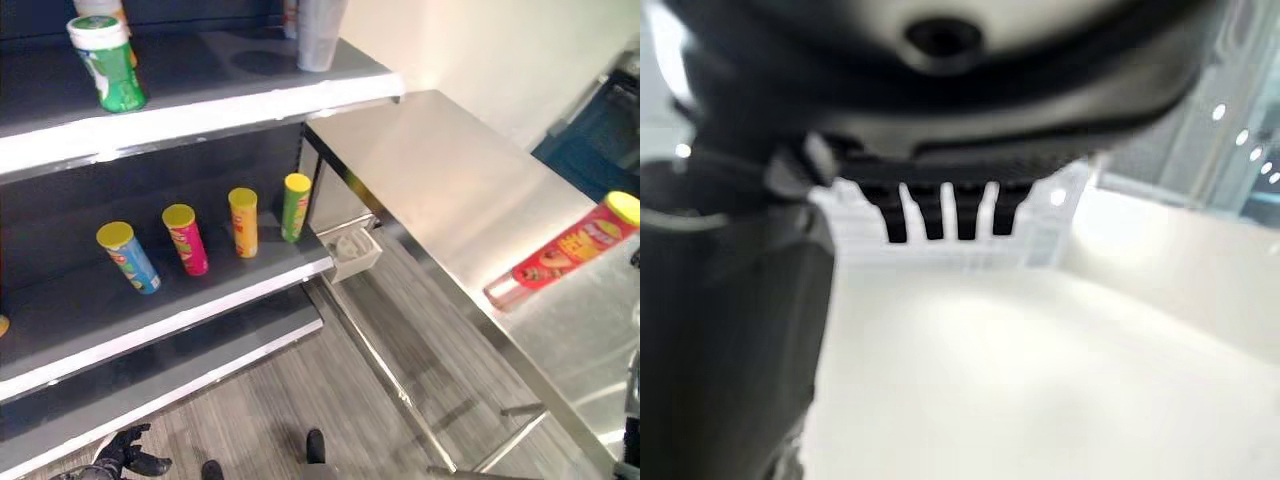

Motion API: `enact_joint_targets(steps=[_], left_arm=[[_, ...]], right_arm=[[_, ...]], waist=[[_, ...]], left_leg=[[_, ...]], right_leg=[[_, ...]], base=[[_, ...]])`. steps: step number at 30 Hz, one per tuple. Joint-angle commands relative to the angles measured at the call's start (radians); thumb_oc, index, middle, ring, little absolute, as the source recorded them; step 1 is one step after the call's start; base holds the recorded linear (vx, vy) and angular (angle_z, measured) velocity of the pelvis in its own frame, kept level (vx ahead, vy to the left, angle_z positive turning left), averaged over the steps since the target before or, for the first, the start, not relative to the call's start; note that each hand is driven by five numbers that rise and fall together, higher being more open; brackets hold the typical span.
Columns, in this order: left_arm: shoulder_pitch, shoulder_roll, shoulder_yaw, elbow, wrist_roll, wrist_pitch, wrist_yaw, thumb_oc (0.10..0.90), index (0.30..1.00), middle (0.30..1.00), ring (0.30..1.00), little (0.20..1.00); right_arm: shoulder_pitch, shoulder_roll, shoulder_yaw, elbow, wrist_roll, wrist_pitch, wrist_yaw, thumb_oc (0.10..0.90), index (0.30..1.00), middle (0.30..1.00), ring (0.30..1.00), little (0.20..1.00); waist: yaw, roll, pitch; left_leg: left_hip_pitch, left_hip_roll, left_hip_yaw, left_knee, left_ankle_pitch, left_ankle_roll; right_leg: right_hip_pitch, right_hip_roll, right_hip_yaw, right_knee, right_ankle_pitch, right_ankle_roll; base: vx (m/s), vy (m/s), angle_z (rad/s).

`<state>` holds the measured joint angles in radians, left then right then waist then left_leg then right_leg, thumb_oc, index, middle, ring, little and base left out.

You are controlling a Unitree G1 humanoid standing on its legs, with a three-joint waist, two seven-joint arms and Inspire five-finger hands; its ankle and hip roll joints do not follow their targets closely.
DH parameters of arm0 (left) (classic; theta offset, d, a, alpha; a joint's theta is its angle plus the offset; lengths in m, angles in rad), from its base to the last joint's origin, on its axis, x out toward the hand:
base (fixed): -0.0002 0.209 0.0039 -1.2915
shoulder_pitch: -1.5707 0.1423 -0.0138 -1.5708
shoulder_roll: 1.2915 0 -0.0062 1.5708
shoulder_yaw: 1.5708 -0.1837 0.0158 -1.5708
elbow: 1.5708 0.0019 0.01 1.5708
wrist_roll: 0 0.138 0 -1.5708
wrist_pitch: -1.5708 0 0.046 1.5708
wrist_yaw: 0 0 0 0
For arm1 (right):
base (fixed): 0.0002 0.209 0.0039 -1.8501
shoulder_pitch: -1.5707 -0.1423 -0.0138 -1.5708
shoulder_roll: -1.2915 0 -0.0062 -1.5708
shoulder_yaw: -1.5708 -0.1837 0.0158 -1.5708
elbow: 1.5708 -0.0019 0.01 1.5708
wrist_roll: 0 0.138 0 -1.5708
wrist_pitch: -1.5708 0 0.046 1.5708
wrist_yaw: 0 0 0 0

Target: Put the goods on the table back onto the shelves and tidy them up.

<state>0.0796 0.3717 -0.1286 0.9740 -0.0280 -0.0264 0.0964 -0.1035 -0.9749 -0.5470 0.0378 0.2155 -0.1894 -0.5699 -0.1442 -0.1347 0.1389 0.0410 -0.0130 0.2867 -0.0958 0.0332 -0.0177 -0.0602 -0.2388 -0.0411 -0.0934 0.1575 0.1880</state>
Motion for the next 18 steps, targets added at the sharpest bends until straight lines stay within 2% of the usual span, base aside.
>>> enact_joint_targets(steps=[1, 2, 3, 4, 5, 7, 10, 13, 14, 15, 16, 17, 18], left_arm=[[-0.042, 0.064, -0.008, -0.016, 0.027, -0.038, 0.003, 0.800, 0.900, 0.900, 0.900, 0.900], [-0.031, 0.073, 0.004, -0.027, 0.021, -0.031, 0.003, 0.800, 0.900, 0.900, 0.900, 0.900], [-0.025, 0.078, 0.011, -0.035, 0.017, -0.027, 0.003, 0.800, 0.900, 0.900, 0.900, 0.900], [-0.013, 0.089, 0.023, -0.035, 0.006, -0.020, -0.005, 0.800, 0.900, 0.900, 0.900, 0.900], [-0.011, 0.090, 0.023, -0.035, 0.006, -0.020, -0.006, 0.800, 0.900, 0.900, 0.900, 0.900], [-0.009, 0.083, 0.021, -0.035, 0.006, -0.015, -0.023, 0.800, 0.900, 0.900, 0.900, 0.900], [-0.005, 0.072, 0.007, -0.052, 0.002, -0.016, -0.036, 0.800, 0.900, 0.900, 0.900, 0.900], [-0.008, 0.067, -0.004, -0.051, 0.003, -0.012, -0.053, 0.800, 0.900, 0.900, 0.900, 0.900], [-0.008, 0.067, -0.004, -0.051, 0.003, -0.012, -0.053, 0.800, 0.900, 0.900, 0.900, 0.900], [-0.009, 0.064, -0.009, -0.050, 0.004, -0.013, -0.061, 0.800, 0.900, 0.900, 0.900, 0.900], [-0.010, 0.063, -0.010, -0.049, 0.004, -0.011, -0.062, 0.800, 0.900, 0.900, 0.900, 0.900], [-0.012, 0.066, -0.016, -0.058, 0.004, -0.012, -0.074, 0.800, 0.900, 0.900, 0.900, 0.900], [-0.012, 0.066, -0.016, -0.059, 0.003, -0.012, -0.074, 0.800, 0.900, 0.900, 0.900, 0.900]], right_arm=[[-0.138, -0.086, -0.051, 0.044, 0.053, -0.062, 0.007, 0.800, 0.900, 0.900, 0.900, 0.900], [-0.144, -0.075, -0.027, 0.051, 0.082, -0.065, 0.032, 0.800, 0.900, 0.900, 0.900, 0.900], [-0.148, -0.076, -0.013, 0.064, 0.095, -0.066, 0.043, 0.800, 0.900, 0.900, 0.900, 0.900], [-0.152, -0.077, 0.046, 0.108, 0.173, -0.053, 0.117, 0.800, 0.900, 0.900, 0.900, 0.900], [-0.151, -0.078, 0.046, 0.111, 0.177, -0.054, 0.121, 0.800, 0.900, 0.900, 0.900, 0.900], [-0.100, -0.079, 0.028, 0.154, 0.249, -0.044, 0.173, 0.800, 0.900, 0.900, 0.900, 0.900], [-0.085, -0.076, 0.042, 0.187, 0.321, -0.050, 0.222, 0.800, 0.900, 0.900, 0.900, 0.900], [-0.056, -0.073, 0.070, 0.184, 0.399, -0.044, 0.301, 0.800, 0.900, 0.900, 0.900, 0.900], [-0.056, -0.073, 0.070, 0.184, 0.399, -0.044, 0.301, 0.800, 0.900, 0.900, 0.900, 0.900], [-0.043, -0.063, 0.091, 0.163, 0.427, -0.044, 0.340, 0.800, 0.900, 0.900, 0.900, 0.900], [-0.038, -0.062, 0.094, 0.153, 0.435, -0.046, 0.349, 0.800, 0.900, 0.900, 0.900, 0.900], [-0.035, -0.064, 0.118, 0.134, 0.456, -0.048, 0.383, 0.800, 0.900, 0.900, 0.900, 0.900], [-0.036, -0.064, 0.118, 0.134, 0.457, -0.048, 0.384, 0.800, 0.900, 0.900, 0.900, 0.900]], waist=[[0.065, -0.006, 0.029], [0.088, 0.002, 0.041], [0.094, 0.006, 0.041], [0.122, 0.001, 0.026], [0.122, 0.002, 0.025], [0.122, -0.022, -0.004], [0.112, -0.029, -0.015], [0.089, -0.022, -0.026], [0.089, -0.022, -0.026], [0.077, -0.011, -0.030], [0.074, -0.007, -0.032], [0.072, 0.009, -0.021], [0.071, 0.011, -0.020]], left_leg=[[0.049, 0.046, -0.038, 0.009, -0.145, -0.007], [0.042, 0.080, 0.015, 0.009, -0.133, -0.011], [0.038, 0.093, 0.036, 0.009, -0.125, -0.014], [0.028, 0.127, 0.094, 0.009, -0.122, -0.028], [0.031, 0.128, 0.095, 0.009, -0.124, -0.029], [0.048, 0.123, 0.106, 0.009, -0.121, -0.043], [0.062, 0.143, 0.143, 0.009, -0.093, -0.062], [0.092, 0.192, 0.152, 0.009, -0.073, -0.096], [0.092, 0.192, 0.152, 0.009, -0.073, -0.096], [0.110, 0.226, 0.159, 0.009, -0.056, -0.116], [0.114, 0.235, 0.161, 0.009, -0.047, -0.121], [0.110, 0.281, 0.139, 0.080, -0.048, -0.144], [0.103, 0.287, 0.136, 0.093, -0.053, -0.147]], right_leg=[[-0.028, -0.009, -0.055, 0.017, 0.103, 0.074], [-0.022, -0.033, -0.166, 0.043, 0.103, 0.074], [-0.016, -0.047, -0.219, 0.065, 0.089, 0.073], [0.021, -0.070, -0.330, 0.123, 0.045, 0.074], [0.024, -0.068, -0.330, 0.122, 0.044, 0.074], [0.068, -0.040, -0.334, 0.034, 0.051, 0.074], [0.074, -0.015, -0.338, 0.008, 0.032, 0.065], [0.086, 0.034, -0.321, 0.006, -0.025, 0.035], [0.086, 0.034, -0.321, 0.006, -0.025, 0.035], [0.096, 0.068, -0.312, 0.006, -0.058, 0.014], [0.098, 0.079, -0.308, 0.006, -0.068, 0.007], [0.120, 0.124, -0.284, 0.006, -0.123, -0.017], [0.120, 0.127, -0.285, 0.006, -0.124, -0.020]], base=[[-0.17, -0.098, -0.87], [-0.16, -0.093, -1.85], [-0.21, -0.123, -1.71], [-0.11, -0.065, -1.55], [-0.03, -0.108, -1.15], [0.13, -0.161, -0.73], [0.05, -0.230, -0.16], [0.09, -0.231, -0.25], [0.08, -0.311, -0.12], [0.06, -0.259, -0.07], [0.16, -0.467, -0.15], [0.11, -0.279, -0.04], [0.10, -0.311, -0.08]])
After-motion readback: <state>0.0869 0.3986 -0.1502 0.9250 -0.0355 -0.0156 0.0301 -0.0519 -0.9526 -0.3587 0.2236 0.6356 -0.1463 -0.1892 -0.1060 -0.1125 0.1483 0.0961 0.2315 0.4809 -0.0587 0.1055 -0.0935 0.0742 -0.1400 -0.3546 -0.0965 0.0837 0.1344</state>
